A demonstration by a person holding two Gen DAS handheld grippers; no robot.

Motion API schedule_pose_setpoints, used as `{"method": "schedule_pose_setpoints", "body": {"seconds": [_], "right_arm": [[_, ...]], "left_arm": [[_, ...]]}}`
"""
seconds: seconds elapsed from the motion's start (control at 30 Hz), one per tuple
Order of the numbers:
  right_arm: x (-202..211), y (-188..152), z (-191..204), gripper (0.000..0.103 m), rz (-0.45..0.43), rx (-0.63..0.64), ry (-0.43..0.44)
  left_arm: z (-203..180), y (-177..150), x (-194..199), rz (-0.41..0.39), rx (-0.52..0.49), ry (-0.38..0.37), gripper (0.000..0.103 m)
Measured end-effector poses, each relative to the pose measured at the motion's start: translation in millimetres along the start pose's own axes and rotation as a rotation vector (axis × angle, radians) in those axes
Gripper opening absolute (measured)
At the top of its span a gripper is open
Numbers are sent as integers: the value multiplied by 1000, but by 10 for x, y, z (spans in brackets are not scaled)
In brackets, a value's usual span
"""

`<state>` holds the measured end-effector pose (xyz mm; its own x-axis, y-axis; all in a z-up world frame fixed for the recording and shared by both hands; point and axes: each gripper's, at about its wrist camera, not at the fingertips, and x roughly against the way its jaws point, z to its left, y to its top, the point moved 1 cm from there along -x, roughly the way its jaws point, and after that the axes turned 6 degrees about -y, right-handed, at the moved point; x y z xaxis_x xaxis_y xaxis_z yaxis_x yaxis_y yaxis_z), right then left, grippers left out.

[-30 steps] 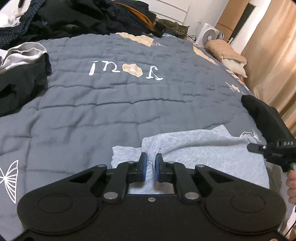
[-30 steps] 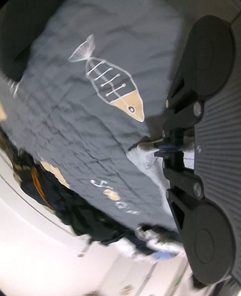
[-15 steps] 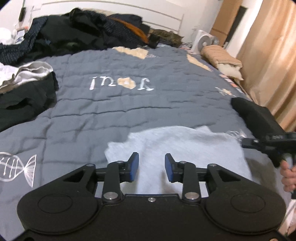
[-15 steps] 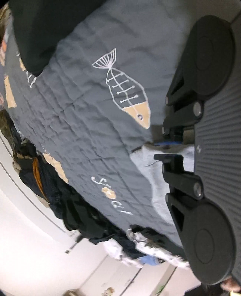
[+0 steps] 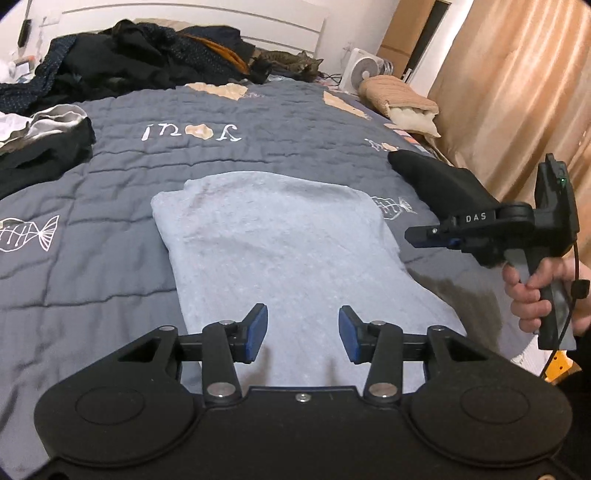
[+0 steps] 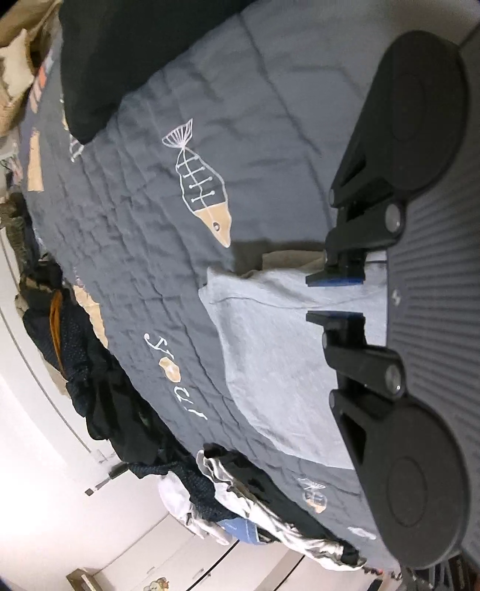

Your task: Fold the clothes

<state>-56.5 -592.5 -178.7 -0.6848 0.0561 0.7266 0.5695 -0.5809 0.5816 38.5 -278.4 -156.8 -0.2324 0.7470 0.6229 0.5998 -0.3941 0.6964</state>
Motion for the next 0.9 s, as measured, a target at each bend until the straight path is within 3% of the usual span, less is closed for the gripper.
{"method": "schedule_pose_setpoints", "body": {"seconds": [0.27, 0.8, 0.9], "right_arm": [[203, -275, 125, 12, -24, 101, -78], [442, -616, 124, 14, -30, 109, -122], [477, -658, 75, 15, -28, 80, -131]], "left_arm": [[-234, -212, 99, -7, -48, 1, 44], [-308, -619, 223, 59, -159, 61, 44], [-385, -699, 229, 79, -223, 83, 44]]}}
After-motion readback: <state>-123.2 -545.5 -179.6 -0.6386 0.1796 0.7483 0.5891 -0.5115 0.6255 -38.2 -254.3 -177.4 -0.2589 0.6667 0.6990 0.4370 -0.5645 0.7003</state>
